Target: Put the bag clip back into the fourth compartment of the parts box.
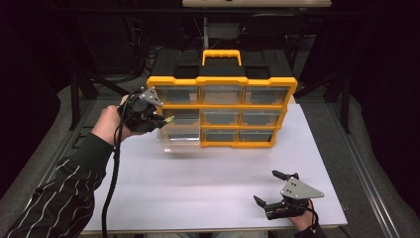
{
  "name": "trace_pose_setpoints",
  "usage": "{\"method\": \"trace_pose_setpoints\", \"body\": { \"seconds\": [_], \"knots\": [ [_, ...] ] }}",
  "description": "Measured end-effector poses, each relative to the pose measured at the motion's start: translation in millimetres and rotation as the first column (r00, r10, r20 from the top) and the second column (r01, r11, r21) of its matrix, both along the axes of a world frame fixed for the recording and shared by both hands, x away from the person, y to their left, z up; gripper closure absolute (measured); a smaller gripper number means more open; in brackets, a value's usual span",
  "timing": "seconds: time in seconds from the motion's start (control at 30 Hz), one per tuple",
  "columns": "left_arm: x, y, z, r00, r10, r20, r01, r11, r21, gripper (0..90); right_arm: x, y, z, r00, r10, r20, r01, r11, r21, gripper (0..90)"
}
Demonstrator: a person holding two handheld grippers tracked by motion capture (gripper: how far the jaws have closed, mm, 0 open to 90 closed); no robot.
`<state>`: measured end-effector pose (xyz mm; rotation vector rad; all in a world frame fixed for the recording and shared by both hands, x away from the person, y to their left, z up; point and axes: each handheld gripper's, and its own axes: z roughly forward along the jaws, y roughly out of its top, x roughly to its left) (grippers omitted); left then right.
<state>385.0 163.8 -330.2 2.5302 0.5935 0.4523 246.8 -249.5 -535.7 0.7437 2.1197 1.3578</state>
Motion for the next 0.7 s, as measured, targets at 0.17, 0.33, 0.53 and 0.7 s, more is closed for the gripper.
{"method": "trace_pose_setpoints", "body": {
  "seconds": [0.17, 0.33, 0.53, 0.7],
  "knots": [
    [2.7, -5.8, -4.5, 0.9998, -0.012, -0.018, 0.012, 0.9998, -0.013, 80.5, 0.1, -0.1, -0.2, 1.0000, -0.002, 0.003, 0.002, 1.0000, 0.000, 0.7],
    [5.6, -12.7, -8.6, 0.9992, -0.020, -0.033, 0.020, 0.9997, -0.011, 80.4, -0.1, -0.2, 0.0, 1.0000, 0.007, -0.001, -0.007, 1.0000, -0.002, 0.7],
    [8.5, -17.9, -12.9, 0.9989, -0.016, -0.044, 0.016, 0.9998, -0.010, 70.4, 0.3, -0.6, -0.1, 0.9999, 0.012, -0.002, -0.012, 0.9999, -0.001, 0.7],
    [5.2, -6.5, -7.1, 0.9995, 0.013, -0.030, -0.014, 0.9987, -0.049, 51.1, 0.4, -1.0, -0.4, 1.0000, 0.006, -0.004, -0.006, 1.0000, 0.005, 0.7]
  ]
}}
